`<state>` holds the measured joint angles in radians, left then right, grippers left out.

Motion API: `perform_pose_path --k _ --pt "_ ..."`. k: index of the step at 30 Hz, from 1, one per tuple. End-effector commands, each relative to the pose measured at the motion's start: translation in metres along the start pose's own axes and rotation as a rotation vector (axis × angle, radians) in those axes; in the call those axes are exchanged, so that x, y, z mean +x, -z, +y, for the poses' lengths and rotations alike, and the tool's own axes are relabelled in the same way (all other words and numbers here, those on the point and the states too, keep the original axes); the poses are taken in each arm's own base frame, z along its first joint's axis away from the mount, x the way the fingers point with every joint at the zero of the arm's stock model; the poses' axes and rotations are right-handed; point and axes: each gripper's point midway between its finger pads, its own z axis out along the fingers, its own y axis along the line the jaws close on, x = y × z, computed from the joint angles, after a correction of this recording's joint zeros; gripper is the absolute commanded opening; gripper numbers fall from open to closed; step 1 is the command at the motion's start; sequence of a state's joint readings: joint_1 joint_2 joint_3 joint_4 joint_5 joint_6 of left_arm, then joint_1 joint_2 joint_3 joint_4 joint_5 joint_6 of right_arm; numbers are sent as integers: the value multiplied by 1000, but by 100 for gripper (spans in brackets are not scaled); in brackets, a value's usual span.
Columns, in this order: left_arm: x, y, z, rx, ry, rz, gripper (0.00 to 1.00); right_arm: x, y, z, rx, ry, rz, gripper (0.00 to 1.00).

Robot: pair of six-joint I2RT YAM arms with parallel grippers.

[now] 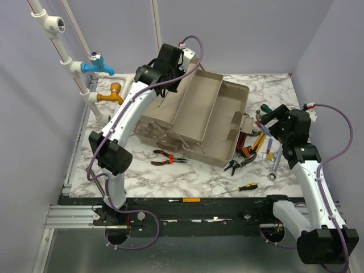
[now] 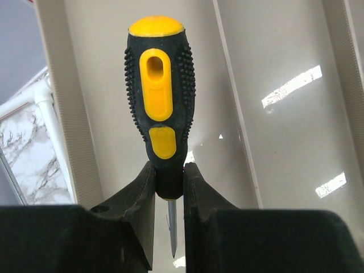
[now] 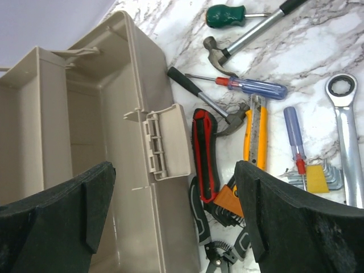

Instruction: Pack the tool kit

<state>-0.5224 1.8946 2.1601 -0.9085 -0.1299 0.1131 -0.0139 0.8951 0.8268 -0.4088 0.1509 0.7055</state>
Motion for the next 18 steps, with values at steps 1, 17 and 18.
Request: perform_pose_path --k 1,17,18 --pt "-1 4 7 13 -26 38 0 8 -3 -24 99 9 -5 93" --pt "15 -7 -13 97 69 86 40 91 -44 -100 390 -24 189 80" --pt "12 -5 -11 87 79 74 45 96 -48 -101 392 -27 203 80"
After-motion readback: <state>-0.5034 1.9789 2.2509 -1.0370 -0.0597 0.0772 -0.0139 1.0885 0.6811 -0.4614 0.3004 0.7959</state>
